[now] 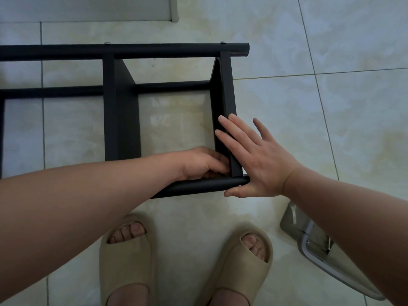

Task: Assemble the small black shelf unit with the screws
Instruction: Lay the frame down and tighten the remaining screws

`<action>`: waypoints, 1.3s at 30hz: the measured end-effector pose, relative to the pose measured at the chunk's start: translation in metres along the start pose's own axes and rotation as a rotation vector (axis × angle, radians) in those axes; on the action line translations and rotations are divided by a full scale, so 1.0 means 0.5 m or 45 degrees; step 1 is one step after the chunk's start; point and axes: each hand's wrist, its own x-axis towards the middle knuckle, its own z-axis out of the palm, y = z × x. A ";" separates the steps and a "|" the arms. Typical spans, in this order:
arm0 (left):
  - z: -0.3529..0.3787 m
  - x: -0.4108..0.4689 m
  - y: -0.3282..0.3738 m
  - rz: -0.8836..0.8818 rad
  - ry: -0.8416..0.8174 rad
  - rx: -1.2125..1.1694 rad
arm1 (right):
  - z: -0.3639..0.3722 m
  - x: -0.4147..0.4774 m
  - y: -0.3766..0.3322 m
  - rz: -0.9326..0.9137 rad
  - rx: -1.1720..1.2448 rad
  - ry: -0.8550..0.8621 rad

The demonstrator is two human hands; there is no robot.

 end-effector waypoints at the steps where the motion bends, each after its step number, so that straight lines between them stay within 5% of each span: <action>1: 0.000 -0.001 0.001 -0.001 -0.017 -0.034 | 0.000 0.000 0.000 0.000 -0.002 0.004; 5: 0.005 -0.002 0.004 -0.019 -0.080 -0.089 | -0.001 0.000 -0.001 -0.001 -0.006 0.007; 13: 0.010 -0.008 0.011 -0.027 0.128 0.228 | -0.004 0.001 -0.002 0.005 0.000 -0.009; 39: 0.013 0.000 0.006 -0.013 0.016 -0.082 | -0.005 0.000 -0.002 0.007 0.018 -0.005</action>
